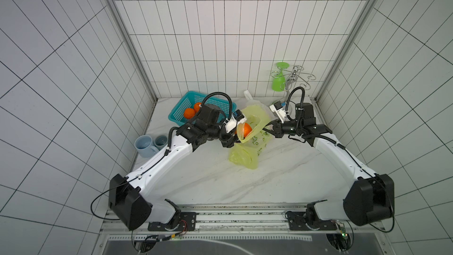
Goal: Place the oranges into plastic bags & tie knots
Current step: Place the orange in the plastic bag, then pick up the orange from the basket.
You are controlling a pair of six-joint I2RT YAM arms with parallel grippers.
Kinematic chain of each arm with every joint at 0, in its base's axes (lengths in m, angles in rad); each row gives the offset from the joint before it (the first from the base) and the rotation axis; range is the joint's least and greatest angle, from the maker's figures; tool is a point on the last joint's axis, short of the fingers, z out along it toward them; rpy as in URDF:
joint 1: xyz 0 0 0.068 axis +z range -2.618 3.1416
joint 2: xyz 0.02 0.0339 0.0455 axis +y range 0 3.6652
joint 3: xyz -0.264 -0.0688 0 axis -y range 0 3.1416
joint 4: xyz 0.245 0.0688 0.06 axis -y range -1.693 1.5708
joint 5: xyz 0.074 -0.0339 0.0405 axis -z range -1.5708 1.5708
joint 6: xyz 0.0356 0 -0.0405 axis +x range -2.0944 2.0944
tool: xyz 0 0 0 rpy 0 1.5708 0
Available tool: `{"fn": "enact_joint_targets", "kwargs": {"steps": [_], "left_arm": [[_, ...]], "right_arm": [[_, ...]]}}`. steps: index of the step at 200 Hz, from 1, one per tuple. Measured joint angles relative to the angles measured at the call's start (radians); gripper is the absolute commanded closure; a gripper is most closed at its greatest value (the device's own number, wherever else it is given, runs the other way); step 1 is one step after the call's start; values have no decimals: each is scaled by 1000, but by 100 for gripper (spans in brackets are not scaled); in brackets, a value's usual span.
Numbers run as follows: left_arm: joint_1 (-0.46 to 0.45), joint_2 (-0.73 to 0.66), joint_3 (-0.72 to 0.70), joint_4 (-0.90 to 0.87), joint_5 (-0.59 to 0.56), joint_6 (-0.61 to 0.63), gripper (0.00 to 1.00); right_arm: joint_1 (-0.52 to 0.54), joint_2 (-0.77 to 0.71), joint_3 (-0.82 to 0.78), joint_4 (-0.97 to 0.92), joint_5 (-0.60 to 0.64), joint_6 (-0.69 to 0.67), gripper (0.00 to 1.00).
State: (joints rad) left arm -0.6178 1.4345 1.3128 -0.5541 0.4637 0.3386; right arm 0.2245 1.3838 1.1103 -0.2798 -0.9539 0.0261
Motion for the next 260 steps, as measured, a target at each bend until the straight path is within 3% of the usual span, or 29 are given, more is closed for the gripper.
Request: {"fn": "enact_joint_targets", "kwargs": {"steps": [39, 71, 126, 161, 180, 192, 219, 260], "left_arm": [[-43, 145, -21, 126, -256, -6, 24], [-41, 167, -93, 180, -305, 21, 12], [-7, 78, -94, 153, -151, 36, 10], [200, -68, -62, -24, 107, 180, 10], [290, -89, -36, -131, 164, 268, 10], [348, -85, -38, -133, 165, 244, 10], [488, 25, -19, 27, -50, 111, 8], [512, 528, 315, 85, -415, 114, 6]], "right_arm": [[-20, 0, 0, 2, 6, 21, 100], [-79, 21, 0, 37, -14, 69, 100], [-77, 51, 0, 60, 3, 85, 100], [-119, 51, 0, 66, 39, 99, 100], [-127, 51, 0, 85, 34, 113, 100], [-128, 51, -1, 94, 31, 115, 100], [-128, 51, -2, 106, 27, 115, 100], [-128, 41, -2, 112, 28, 108, 100]]}}
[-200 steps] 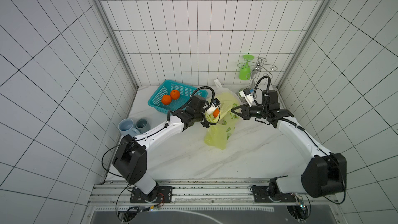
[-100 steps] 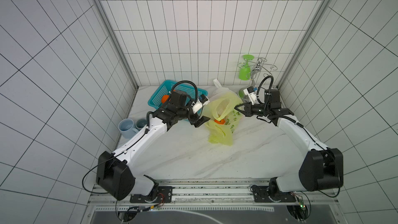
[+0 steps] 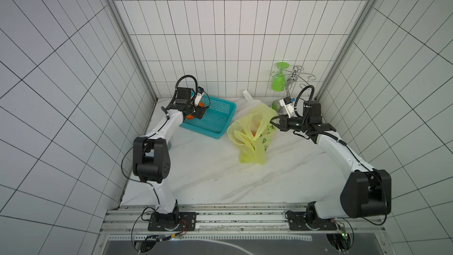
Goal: Place the oranges into plastic bags & tie knots
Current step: Pick up the orange from the basket.
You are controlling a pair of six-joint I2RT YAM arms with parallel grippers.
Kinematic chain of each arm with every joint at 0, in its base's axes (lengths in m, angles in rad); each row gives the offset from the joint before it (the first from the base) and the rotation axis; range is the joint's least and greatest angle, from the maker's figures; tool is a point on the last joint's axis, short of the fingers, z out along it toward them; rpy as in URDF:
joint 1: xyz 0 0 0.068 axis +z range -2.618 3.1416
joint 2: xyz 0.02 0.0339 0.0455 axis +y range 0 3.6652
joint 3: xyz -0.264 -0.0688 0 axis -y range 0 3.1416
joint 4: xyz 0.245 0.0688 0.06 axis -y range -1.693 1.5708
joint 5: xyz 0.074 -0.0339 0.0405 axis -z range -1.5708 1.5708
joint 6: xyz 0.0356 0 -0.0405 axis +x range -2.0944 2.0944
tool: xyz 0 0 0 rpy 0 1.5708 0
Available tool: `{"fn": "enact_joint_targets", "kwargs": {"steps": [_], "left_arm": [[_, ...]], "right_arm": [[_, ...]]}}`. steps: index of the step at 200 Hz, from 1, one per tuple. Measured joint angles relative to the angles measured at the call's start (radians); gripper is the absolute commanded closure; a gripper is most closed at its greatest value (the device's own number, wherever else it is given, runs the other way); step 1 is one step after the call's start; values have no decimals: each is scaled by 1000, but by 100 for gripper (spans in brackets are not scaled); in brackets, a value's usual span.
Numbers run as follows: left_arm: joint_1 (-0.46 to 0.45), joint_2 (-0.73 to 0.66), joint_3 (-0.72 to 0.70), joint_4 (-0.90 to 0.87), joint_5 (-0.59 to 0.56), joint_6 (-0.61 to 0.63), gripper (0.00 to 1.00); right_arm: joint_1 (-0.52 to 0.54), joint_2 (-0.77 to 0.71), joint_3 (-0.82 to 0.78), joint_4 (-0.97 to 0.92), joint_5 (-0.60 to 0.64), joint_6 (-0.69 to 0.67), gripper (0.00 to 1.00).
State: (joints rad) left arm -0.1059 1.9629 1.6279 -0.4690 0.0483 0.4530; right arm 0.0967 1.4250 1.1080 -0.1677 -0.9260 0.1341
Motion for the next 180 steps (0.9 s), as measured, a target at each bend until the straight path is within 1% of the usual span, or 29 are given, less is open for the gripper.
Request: {"fn": "enact_joint_targets", "kwargs": {"steps": [15, 29, 49, 69, 103, 116, 148, 160, 171, 180], "left_arm": [[0, 142, 93, -4, -71, 16, 6], [0, 238, 160, -19, -111, 31, 5], [-3, 335, 239, -24, -149, 49, 5], [-8, 384, 285, -18, -169, 60, 7], [-18, 412, 294, 31, -162, 69, 14], [-21, 418, 299, 45, -152, 71, 21], [-30, 428, 324, 57, -129, 76, 42], [-35, 420, 322, 42, -121, 71, 46], [-37, 376, 273, 33, -103, 63, 48], [-37, 304, 183, 24, -76, 59, 48]], "right_arm": [[0, -8, 0, 0, 0, -4, 100], [0, -13, 0, 1, 0, -8, 100], [0, -13, 0, 0, 0, -12, 100], [0, -13, 0, 1, 0, -16, 100], [0, -13, 0, 1, 0, -21, 100], [0, -14, -1, 1, 0, -23, 100], [0, -14, -1, 0, 0, -27, 100], [0, -15, -1, 0, 0, -29, 100], [0, -15, -1, 0, 0, -30, 100], [0, -16, -1, 0, 0, -30, 100]]}}
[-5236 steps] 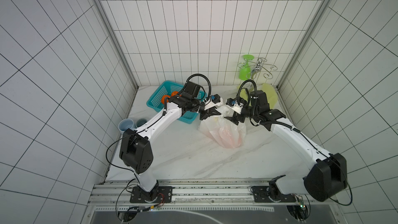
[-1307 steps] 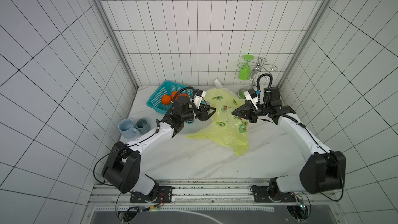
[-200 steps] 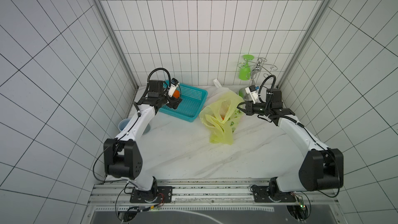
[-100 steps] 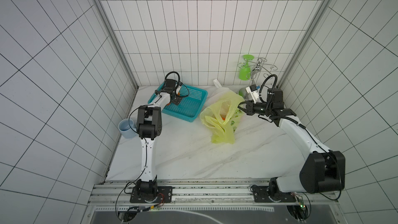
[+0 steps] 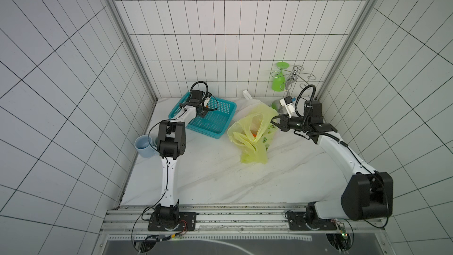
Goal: Place the oranges into plastic bags & tie knots
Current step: Pick up the orange from the basket, then place the orange in the plastic bag.
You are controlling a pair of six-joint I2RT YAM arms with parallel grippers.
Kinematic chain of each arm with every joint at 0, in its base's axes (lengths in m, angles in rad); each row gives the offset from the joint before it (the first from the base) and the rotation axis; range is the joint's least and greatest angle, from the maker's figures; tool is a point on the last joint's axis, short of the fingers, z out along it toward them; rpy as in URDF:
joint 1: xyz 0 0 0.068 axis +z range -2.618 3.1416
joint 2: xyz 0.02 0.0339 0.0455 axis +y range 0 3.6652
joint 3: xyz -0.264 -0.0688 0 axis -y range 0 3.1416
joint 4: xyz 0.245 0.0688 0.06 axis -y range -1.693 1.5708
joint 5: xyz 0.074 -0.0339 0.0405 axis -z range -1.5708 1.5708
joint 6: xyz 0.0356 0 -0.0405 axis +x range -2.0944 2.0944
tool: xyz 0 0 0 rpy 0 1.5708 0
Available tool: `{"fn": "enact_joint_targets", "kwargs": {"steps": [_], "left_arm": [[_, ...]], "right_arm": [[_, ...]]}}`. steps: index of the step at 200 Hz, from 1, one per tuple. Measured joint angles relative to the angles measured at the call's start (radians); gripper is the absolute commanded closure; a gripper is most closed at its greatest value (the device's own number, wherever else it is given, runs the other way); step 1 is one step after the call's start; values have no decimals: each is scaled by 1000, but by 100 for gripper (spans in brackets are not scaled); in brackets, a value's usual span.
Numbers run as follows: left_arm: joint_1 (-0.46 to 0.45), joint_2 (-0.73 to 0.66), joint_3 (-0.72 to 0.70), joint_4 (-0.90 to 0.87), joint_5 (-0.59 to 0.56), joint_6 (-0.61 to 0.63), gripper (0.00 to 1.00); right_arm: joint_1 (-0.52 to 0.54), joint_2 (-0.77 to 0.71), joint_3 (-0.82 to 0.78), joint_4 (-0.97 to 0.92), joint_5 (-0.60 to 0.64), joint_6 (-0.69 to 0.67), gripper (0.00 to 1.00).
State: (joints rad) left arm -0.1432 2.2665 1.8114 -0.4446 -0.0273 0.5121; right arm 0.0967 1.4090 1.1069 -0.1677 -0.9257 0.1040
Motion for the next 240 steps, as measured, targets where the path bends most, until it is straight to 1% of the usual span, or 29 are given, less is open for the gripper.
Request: {"fn": "enact_joint_targets", "kwargs": {"steps": [13, 25, 33, 38, 56, 70, 83, 96, 116, 131, 144, 154, 163, 179, 195, 219, 240], "left_arm": [[0, -171, -176, -26, 64, 0, 48], [0, -377, -328, -67, 150, 1, 49], [1, -499, -399, -79, 210, 2, 49], [0, -600, -449, -84, 265, 4, 49], [-22, -867, -559, -101, 417, 9, 49], [-76, -995, -604, -130, 507, 16, 49], [-145, -1052, -634, -147, 576, 9, 50], [-223, -1057, -651, -151, 608, -11, 51], [-335, -980, -652, -139, 615, -51, 51], [-402, -900, -643, -116, 583, -87, 51], [-441, -822, -621, -76, 539, -123, 46], [-457, -767, -600, -35, 501, -151, 43], [-467, -721, -583, 8, 468, -174, 38], [-489, -645, -567, 113, 393, -222, 31], [-509, -587, -564, 198, 349, -265, 22], [-521, -544, -562, 255, 344, -300, 13], [-513, -555, -562, 281, 364, -312, 11]], "right_arm": [[0, 0, 0, 0, -1, 0, 100], [0, 0, 0, 0, -2, 0, 100], [0, 0, 0, 0, -3, 1, 100], [0, 0, 0, 0, -5, 0, 100], [1, 0, 0, 0, -10, 0, 100], [1, 0, 0, 0, -15, 0, 100], [2, 0, 0, -1, -24, 0, 100], [2, 0, 0, -2, -32, 0, 100], [8, 0, 0, -7, -36, -1, 100], [12, 0, 0, -9, -40, -4, 100], [16, 0, 0, -9, -43, -8, 100], [18, 0, 0, -10, -46, -10, 100], [18, 2, 0, -10, -50, -13, 100], [18, 9, 0, -10, -55, -15, 100], [20, 23, 0, -10, -57, -15, 100], [21, 34, 0, -16, -53, -18, 100], [21, 34, 0, -17, -51, -22, 100]]}}
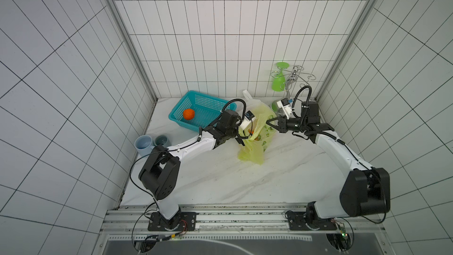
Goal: Place the oranges into plastic bags & tie knots
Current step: Place the orange in the plastic bag, then pick up the orange from the basket.
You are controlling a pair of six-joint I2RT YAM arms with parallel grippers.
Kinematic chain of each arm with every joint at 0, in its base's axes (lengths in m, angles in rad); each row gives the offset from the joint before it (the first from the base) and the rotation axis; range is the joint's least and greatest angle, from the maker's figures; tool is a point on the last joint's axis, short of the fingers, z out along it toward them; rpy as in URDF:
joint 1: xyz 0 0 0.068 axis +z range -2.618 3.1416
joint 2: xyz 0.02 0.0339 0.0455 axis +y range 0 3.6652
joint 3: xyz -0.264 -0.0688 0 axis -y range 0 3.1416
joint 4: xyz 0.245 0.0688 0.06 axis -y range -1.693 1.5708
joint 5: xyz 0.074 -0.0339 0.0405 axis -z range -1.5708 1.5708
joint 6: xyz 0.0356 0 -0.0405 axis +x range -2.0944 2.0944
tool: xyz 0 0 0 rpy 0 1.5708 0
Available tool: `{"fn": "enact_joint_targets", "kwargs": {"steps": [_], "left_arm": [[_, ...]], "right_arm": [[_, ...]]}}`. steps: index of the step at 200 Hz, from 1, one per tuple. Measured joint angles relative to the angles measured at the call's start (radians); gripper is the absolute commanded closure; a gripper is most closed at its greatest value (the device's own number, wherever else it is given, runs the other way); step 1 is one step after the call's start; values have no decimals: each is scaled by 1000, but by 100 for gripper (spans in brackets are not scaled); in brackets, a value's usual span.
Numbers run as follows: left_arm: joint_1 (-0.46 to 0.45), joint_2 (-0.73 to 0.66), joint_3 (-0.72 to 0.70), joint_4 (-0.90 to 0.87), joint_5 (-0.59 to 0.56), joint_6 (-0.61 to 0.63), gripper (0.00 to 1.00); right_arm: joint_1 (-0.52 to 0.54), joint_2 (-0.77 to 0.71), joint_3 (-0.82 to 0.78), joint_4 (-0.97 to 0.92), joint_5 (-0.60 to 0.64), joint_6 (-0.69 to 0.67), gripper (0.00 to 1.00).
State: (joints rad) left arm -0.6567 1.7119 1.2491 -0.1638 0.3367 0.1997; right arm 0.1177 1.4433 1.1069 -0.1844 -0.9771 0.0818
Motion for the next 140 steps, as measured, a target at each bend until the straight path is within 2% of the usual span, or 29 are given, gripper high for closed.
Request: {"fn": "enact_joint_targets", "kwargs": {"steps": [37, 67, 94, 105, 115, 129, 140], "left_arm": [[97, -106, -23, -36, 143, 31, 11], [259, -264, -56, -158, 338, 158, 12], [402, -351, -67, -225, 426, 223, 12], [459, -362, -79, -207, 396, 206, 12], [502, -354, -82, -182, 322, 189, 12], [542, -285, -45, -160, 141, 185, 11], [560, -170, 34, -160, -11, 202, 11]], "right_arm": [[-8, 0, 0, -6, 14, -10, 100], [-15, -3, 0, -6, 34, -15, 100], [-19, -3, 0, -6, 44, -16, 100], [-19, -3, 0, -6, 46, -16, 100], [-19, -3, 0, -6, 47, -17, 100], [-19, -3, 0, -6, 48, -18, 100], [-19, -3, 0, -6, 48, -19, 100]]}}
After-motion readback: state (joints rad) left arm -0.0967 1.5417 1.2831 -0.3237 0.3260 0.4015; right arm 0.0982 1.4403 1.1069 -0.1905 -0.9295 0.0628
